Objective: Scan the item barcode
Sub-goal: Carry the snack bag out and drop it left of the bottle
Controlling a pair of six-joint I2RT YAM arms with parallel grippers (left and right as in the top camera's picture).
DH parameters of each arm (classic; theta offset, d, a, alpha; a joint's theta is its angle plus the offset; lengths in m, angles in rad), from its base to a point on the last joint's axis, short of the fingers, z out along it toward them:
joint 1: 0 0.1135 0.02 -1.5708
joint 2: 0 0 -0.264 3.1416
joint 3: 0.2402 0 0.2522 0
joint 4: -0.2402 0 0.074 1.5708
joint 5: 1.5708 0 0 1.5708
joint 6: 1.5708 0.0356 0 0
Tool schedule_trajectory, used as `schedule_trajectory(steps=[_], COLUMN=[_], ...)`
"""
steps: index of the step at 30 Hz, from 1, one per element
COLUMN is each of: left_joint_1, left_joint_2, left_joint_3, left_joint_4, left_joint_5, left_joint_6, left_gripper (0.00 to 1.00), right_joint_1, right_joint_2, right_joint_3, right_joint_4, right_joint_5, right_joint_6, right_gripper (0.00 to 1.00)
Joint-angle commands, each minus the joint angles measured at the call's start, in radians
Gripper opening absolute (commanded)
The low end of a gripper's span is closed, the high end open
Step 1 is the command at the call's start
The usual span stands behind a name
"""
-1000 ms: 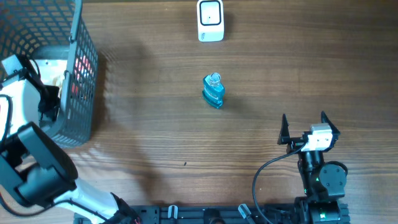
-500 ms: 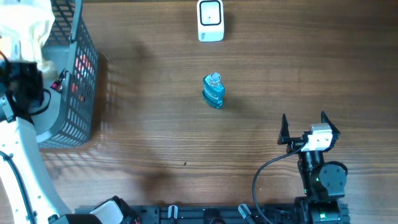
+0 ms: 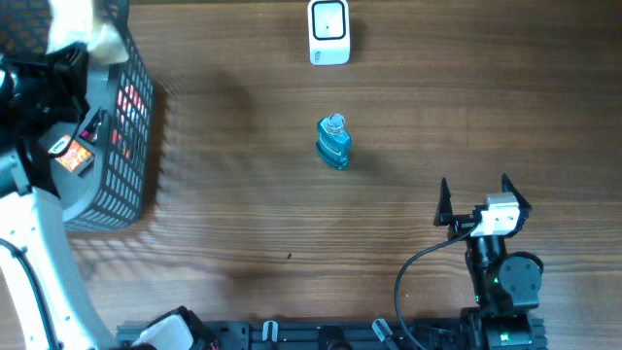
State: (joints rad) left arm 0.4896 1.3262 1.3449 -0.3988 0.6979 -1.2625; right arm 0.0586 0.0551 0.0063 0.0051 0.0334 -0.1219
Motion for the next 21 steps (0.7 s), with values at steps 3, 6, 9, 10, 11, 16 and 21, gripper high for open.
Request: schedule_trajectory(steps=[3, 6, 9, 10, 11, 16, 21], left_joint_1=[-0.173, -0.315, -0.426, -0.454, -0.481, -0.737, -0.846], left_joint_2=[-0.137, -0.133, -0.103, -0.099, -0.097, -0.016, 0.219], left_joint_3=[0.009, 0.008, 0.008, 0.008, 0.008, 0.008, 0.008], left_joint_4=[0.082, -0.006, -0.036, -0.036, -0.037, -0.153, -0.159], left_joint_5=[0.005, -0.097, -0.212, -0.247, -0.297, -0.832, -1.247], left_joint_6=[-0.002, 0.002, 0.122, 0.159, 0.203, 0.578, 0.788], left_gripper=[0.04, 0.04, 0.04, 0.04, 0.04, 0.05, 0.21], right_joint_1=[0.005, 0.005, 0.005, 0.005, 0.005, 0.005, 0.005], right_joint_2=[-0.004, -0.004, -0.004, -0.004, -0.004, -0.005, -0.004], right_joint_3=[-0.001, -0.001, -0.001, -0.001, -0.001, -0.001, -0.001], right_joint_4=[0.004, 0.004, 0.004, 0.004, 0.004, 0.004, 0.004], right_joint_5=[-0.008, -0.007, -0.008, -0.008, -0.008, -0.008, -0.007], right_joint_6=[-0.008, -0.008, -0.008, -0.008, -0.008, -0.008, -0.008], right_gripper=[1.0, 1.0, 1.0, 1.0, 1.0, 1.0, 1.0])
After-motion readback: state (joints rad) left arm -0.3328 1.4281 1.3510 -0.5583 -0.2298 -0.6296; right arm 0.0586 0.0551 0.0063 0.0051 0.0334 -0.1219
